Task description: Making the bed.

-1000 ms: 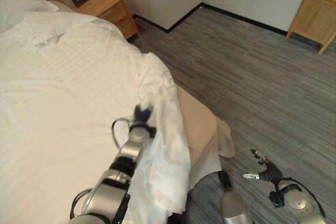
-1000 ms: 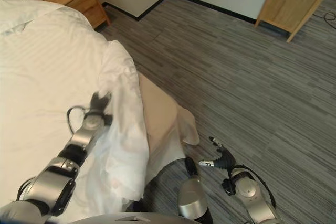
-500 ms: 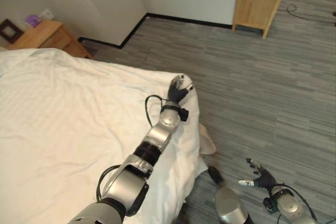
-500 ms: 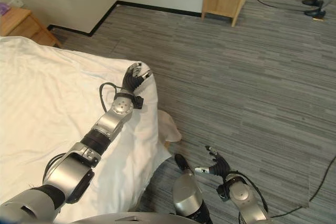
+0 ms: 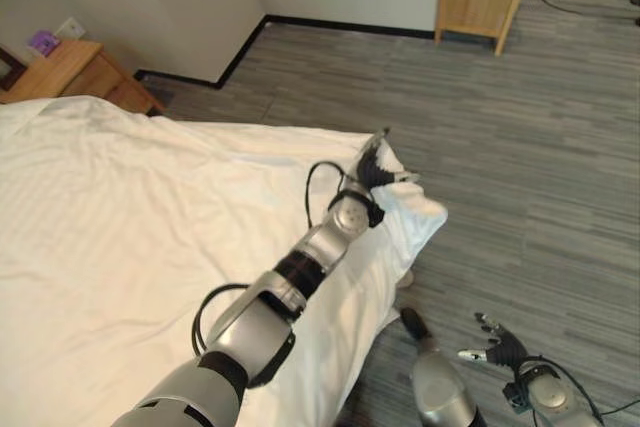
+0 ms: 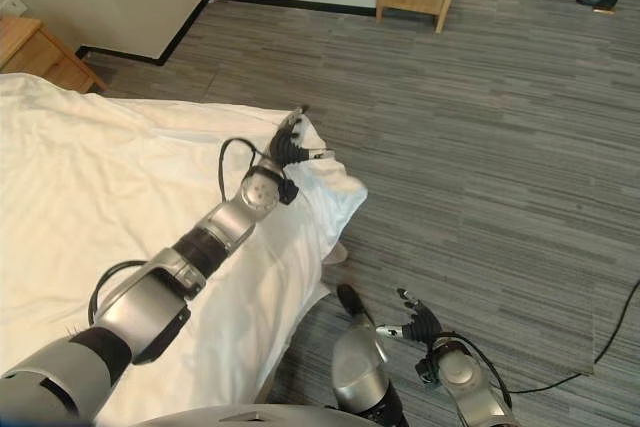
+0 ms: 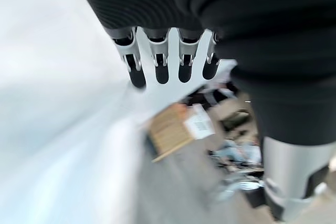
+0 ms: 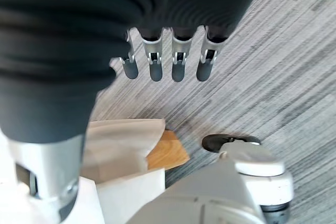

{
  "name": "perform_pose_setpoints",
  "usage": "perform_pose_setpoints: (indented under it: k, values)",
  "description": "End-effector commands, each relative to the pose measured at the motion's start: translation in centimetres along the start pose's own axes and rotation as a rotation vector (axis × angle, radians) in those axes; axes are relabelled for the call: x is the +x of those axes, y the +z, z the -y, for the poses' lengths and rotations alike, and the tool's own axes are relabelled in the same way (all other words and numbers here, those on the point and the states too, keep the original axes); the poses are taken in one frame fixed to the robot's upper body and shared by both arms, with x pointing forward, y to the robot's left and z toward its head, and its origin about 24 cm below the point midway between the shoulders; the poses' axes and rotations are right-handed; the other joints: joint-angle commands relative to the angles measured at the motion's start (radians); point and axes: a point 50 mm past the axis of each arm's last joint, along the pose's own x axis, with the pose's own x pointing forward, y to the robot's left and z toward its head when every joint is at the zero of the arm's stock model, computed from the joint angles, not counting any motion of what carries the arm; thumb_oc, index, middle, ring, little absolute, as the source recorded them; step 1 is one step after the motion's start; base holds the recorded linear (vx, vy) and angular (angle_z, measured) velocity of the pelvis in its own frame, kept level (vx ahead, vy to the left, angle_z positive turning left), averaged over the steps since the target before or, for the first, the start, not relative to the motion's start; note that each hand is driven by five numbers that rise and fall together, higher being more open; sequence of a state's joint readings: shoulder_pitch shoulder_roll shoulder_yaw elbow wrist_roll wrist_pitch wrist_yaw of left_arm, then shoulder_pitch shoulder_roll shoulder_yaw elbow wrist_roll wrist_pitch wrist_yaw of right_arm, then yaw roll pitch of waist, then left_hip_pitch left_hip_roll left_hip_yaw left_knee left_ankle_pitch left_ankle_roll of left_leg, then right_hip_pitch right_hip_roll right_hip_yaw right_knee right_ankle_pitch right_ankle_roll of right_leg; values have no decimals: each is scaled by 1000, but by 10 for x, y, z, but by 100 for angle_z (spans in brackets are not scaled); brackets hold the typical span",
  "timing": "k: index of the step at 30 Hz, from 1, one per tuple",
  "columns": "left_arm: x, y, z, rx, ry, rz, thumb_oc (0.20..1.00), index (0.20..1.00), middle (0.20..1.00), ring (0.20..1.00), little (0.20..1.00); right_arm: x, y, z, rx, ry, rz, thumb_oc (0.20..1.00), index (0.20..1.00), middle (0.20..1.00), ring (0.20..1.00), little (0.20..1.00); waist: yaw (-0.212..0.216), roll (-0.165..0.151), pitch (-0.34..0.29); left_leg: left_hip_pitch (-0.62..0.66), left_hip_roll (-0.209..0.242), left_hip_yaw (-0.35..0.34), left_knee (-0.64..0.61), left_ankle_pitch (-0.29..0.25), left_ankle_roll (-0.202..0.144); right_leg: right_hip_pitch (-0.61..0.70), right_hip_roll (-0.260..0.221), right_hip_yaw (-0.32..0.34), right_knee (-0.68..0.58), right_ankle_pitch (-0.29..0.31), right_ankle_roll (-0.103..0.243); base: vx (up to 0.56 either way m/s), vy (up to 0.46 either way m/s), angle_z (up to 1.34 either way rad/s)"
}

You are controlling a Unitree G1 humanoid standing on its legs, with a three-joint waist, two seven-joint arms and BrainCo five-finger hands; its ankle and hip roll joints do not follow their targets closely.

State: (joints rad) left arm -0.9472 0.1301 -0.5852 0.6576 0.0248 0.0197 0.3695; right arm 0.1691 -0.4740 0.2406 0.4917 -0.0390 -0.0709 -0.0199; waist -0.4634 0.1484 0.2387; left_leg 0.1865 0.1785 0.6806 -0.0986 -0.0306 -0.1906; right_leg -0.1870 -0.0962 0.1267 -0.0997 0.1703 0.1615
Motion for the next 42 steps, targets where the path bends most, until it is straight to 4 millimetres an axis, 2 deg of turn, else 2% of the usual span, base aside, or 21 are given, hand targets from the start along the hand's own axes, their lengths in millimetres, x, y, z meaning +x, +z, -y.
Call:
perform_pose_setpoints:
  k: [1, 5, 8, 11, 13, 14, 15, 16, 17, 18, 19, 20, 21, 22, 23, 25, 26, 31, 34, 37, 42]
  values:
    - [23, 81, -21, 55, 142, 341, 1000, 1000, 1000, 1000, 1000, -10, -2, 10, -3, -74, 47, 1000, 1000, 1000, 1000, 1000, -43, -17, -23, 13, 127, -66, 11, 113, -61, 101, -51, -96, 12, -118, 95, 32, -66, 18]
    - [27, 102, -40, 71, 235, 425, 1000, 1000, 1000, 1000, 1000, -7, 8, 13, -51, -69, 93, 1000, 1000, 1000, 1000, 1000, -50, -31, -32, 21, 132, -69, 11, 122, -67, 122, -47, -111, 12, -118, 92, 25, -31, 12]
    - [30, 109, -70, 109, 353, 467, 1000, 1000, 1000, 1000, 1000, -2, 19, 14, -80, -68, 144, 1000, 1000, 1000, 1000, 1000, -43, -35, -46, 19, 131, -67, 11, 128, -70, 128, -42, -115, 12, -118, 95, 19, -6, 0]
    - [29, 126, -151, 146, 608, 520, 1000, 1000, 1000, 1000, 1000, -4, 14, 11, -55, -118, 131, 1000, 1000, 1000, 1000, 1000, -24, -25, -83, 27, 138, -60, 11, 124, -71, 130, -30, -114, 12, -121, 96, 52, -5, -17]
    - [15, 129, -175, 161, 686, 585, 1000, 1000, 1000, 1000, 1000, -5, 17, 20, -55, -213, 142, 1000, 1000, 1000, 1000, 1000, -9, -23, -87, 26, 143, -73, 11, 122, -71, 145, -34, -134, 12, -128, 95, -30, 13, -6]
    - [-15, 119, -191, 151, 765, 657, 1000, 1000, 1000, 1000, 1000, -6, 37, 35, -13, -367, 222, 768, 768, 768, 768, 768, 39, -29, -82, 19, 147, -101, 11, 120, -71, 162, -38, -161, 12, -136, 91, -91, 17, 25]
    - [-34, 105, -192, 98, 797, 667, 1000, 1000, 1000, 1000, 1000, -7, 50, 42, 18, -450, 279, 266, 266, 266, 266, 266, 75, -35, -81, 12, 150, -122, 11, 120, -69, 173, -42, -182, 12, -140, 87, -110, -33, 28]
    - [-77, 74, -183, -17, 836, 656, 1000, 1000, 1000, 1000, 1000, -11, 76, 49, 2, -546, 386, 200, 200, 200, 200, 200, 129, -50, -95, -5, 160, -165, 11, 127, -67, 190, -39, -219, 12, -145, 72, -47, -42, 58]
    - [-98, 57, -182, -63, 857, 635, 1000, 1000, 1000, 1000, 1000, -14, 98, 60, 35, -624, 480, 200, 200, 200, 200, 200, 175, -67, -94, -10, 163, -185, 11, 122, -67, 205, -45, -239, 12, -157, 69, -24, -58, 74]
    - [-117, 37, -180, -89, 861, 574, 1000, 1000, 1000, 1000, 1000, -17, 114, 66, 59, -659, 552, 200, 200, 200, 200, 200, 203, -76, -99, -19, 167, -205, 11, 122, -66, 217, -45, -257, 12, -163, 62, -13, -22, 108]
    - [-119, 36, -180, -88, 861, 570, 1000, 1000, 1000, 1000, 1000, -18, 114, 65, 56, -655, 551, 200, 200, 200, 200, 200, 198, -75, -103, -23, 169, -206, 11, 130, -66, 214, -43, -258, 12, -158, 59, -14, -47, 132]
    - [-154, -6, -182, -113, 893, 407, 1000, 1000, 1000, 1000, 1000, -28, 147, 79, 51, -717, 706, 200, 200, 200, 200, 200, 258, -97, -108, -45, 176, -250, 11, 134, -63, 235, -39, -295, 12, -169, 47, 11, -38, 124]
    - [-168, -20, -177, -131, 881, 333, 1000, 1000, 1000, 1000, 1000, -33, 162, 85, 56, -741, 775, 200, 200, 200, 200, 200, 298, -108, -106, -52, 175, -274, 11, 126, -62, 252, -40, -314, 12, -180, 44, 11, -35, 125]
    - [-170, -20, -178, -131, 881, 330, 1000, 1000, 1000, 1000, 1000, -33, 162, 84, 55, -738, 775, 200, 200, 200, 200, 200, 294, -108, -108, -57, 176, -276, 11, 133, -61, 249, -39, -316, 12, -175, 42, 11, -20, 83]
    - [-196, -45, -174, -161, 835, 204, 1000, 1000, 1000, 1000, 1000, -40, 184, 92, 74, -744, 873, 200, 200, 200, 200, 200, 355, -127, -102, -78, 174, -325, 11, 135, -60, 273, -43, -357, 12, -184, 33, -29, -14, 69]
    - [-223, -84, -168, -230, 742, -20, 1000, 1000, 1000, 1000, 1000, -32, 208, 83, 355, -541, 959, 200, 200, 200, 200, 200, 445, -139, -87, -110, 163, -385, 11, 133, -61, 301, -54, -414, 12, -197, 28, -21, 5, 98]
    - [-224, -84, -169, -231, 742, -19, 1000, 1000, 1000, 1000, 1000, -32, 209, 83, 357, -538, 961, 200, 200, 200, 200, 200, 442, -141, -87, -116, 163, -387, 11, 139, -60, 297, -54, -415, 12, -192, 26, -24, 19, 132]
    - [-279, -152, -137, -549, 774, -426, 1000, 1000, 1000, 1000, 1000, -1, 224, 46, 1056, -112, 938, 200, 200, 200, 200, 200, 568, -139, -41, -174, 138, -460, 11, 155, -59, 311, -67, -473, 12, -194, 23, -43, 6, 63]
    - [-292, -166, -118, -706, 788, -497, 1000, 1000, 1000, 1000, 1000, 15, 226, 32, 1239, -48, 872, 200, 200, 200, 200, 200, 607, -120, -12, -223, 124, -489, 11, 167, -59, 288, -74, -487, 12, -188, 25, -107, 17, 50]
    - [-281, -166, -107, -778, 743, -477, 1000, 1000, 1000, 1000, 1000, 33, 224, 29, 1357, -79, 780, 200, 200, 200, 200, 200, 616, -83, 28, -280, 111, -508, 11, 184, -63, 231, -81, -487, 12, -172, 25, -206, 48, 20]
    - [-262, -161, -98, -777, 630, -428, 1000, 1000, 1000, 1000, 1000, 63, 182, 39, 1374, -236, 530, 200, 200, 200, 200, 200, 586, -13, 66, -339, 109, -487, 11, 200, -71, 163, -95, -473, 12, -164, 31, -118, 89, 6]
